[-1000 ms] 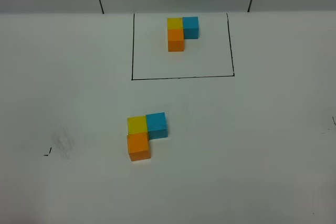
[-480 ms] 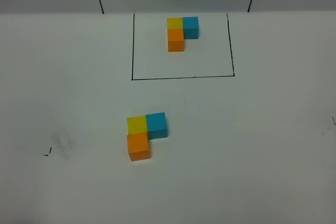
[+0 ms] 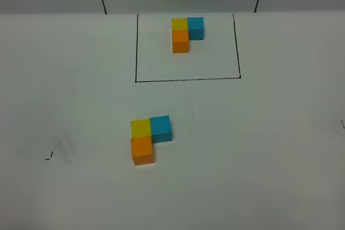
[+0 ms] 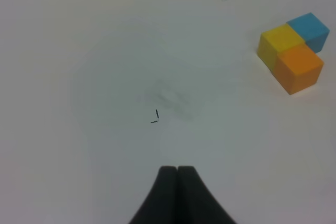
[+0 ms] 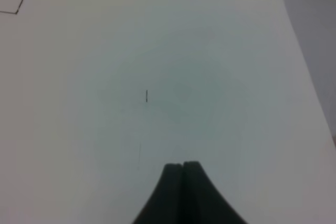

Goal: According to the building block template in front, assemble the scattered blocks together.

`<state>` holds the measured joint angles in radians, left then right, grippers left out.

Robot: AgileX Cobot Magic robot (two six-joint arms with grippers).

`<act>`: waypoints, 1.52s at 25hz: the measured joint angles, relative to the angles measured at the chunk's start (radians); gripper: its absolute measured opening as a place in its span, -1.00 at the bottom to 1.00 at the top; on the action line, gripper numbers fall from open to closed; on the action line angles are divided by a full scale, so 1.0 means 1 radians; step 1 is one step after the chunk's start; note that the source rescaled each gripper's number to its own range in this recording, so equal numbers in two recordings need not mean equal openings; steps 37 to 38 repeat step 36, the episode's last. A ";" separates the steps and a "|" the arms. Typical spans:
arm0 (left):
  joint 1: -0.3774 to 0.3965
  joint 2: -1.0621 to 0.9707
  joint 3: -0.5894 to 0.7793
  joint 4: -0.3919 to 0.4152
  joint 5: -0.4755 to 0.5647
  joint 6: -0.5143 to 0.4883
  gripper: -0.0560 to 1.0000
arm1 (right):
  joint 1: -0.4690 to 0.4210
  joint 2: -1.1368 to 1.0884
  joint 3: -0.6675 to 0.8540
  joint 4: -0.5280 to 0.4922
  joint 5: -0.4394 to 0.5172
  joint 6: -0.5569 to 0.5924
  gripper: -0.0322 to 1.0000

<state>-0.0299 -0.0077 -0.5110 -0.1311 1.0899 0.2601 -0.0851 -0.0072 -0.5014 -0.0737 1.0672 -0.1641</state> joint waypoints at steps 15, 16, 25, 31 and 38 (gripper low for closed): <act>0.000 0.000 0.000 0.000 0.000 -0.001 -0.89 | 0.000 0.000 0.000 0.002 0.000 0.000 -0.94; 0.000 0.000 0.000 0.000 0.000 -0.001 -0.89 | 0.000 0.000 0.000 0.002 0.000 0.000 -0.94; 0.000 0.000 0.000 0.000 0.000 -0.002 -0.89 | 0.000 0.000 0.000 0.002 0.000 0.000 -0.94; 0.000 0.000 0.000 0.000 0.000 -0.002 -0.89 | 0.000 0.000 0.000 0.002 0.000 0.000 -0.94; 0.000 0.000 0.000 0.000 0.000 -0.002 -0.89 | 0.000 0.000 0.000 0.002 0.000 0.000 -0.94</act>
